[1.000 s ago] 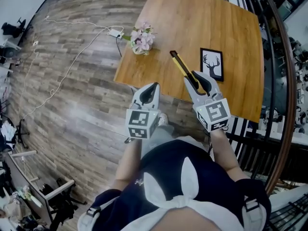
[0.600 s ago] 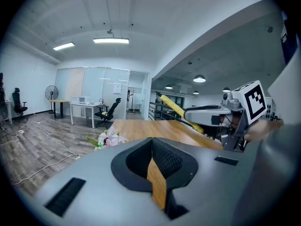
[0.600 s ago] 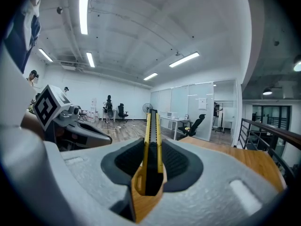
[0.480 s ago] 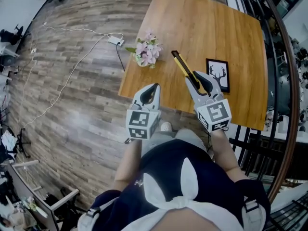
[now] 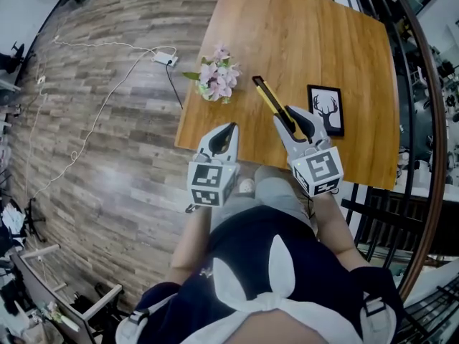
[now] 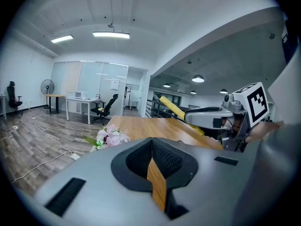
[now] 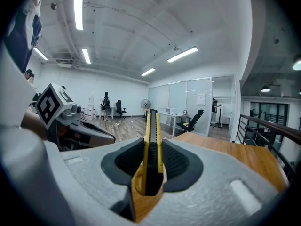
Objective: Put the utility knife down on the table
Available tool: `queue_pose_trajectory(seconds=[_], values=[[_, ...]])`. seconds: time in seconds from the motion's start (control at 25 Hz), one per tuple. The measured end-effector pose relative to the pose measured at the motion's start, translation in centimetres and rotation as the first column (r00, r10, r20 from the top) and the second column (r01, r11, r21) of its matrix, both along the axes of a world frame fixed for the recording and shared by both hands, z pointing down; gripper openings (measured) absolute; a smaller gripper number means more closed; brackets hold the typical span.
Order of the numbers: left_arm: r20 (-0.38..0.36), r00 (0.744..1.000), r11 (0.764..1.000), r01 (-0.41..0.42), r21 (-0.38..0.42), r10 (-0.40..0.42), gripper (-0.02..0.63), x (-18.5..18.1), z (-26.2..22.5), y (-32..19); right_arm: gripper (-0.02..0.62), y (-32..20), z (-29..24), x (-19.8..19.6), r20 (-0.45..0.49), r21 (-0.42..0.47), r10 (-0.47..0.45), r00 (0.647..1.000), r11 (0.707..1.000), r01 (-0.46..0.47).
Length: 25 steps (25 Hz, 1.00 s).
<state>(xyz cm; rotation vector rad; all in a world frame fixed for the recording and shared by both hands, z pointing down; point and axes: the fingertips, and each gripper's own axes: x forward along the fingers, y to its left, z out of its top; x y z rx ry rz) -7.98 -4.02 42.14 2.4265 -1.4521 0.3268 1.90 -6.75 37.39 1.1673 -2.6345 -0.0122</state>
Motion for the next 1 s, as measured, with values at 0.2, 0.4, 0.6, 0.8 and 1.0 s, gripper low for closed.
queue_pose_trajectory(seconds=[0.2,0.4,0.6,0.8,1.0], values=[[-0.005,1.000,1.000,-0.002,-0.023,0.002,0.018,-0.4,0.5,-0.4,0.115,-0.2,0.5,-0.3,-0.006,-0.019,0.000,1.000,1.000,0.000],[-0.006,1.000,1.000,-0.004,-0.027,0.004,0.018,-0.2,0.9,-1.0,0.115,-0.7,1.1,-0.1,-0.008,-0.028,-0.003,1.000,1.000,0.002],[-0.008,1.000,0.999,-0.004,-0.032,0.004,0.018,0.0,1.1,-1.8,0.115,-1.3,1.9,0.1,-0.018,-0.043,-0.012,1.000,0.999,0.011],[-0.003,1.000,0.999,-0.009,-0.051,0.009,0.018,0.1,1.9,-2.7,0.115,-2.2,3.0,0.3,-0.023,-0.065,-0.012,1.000,0.998,0.010],[0.000,1.000,0.998,-0.008,-0.055,0.008,0.018,0.3,2.4,-3.9,0.115,-2.9,4.4,0.3,-0.027,-0.085,-0.019,0.999,0.996,0.017]])
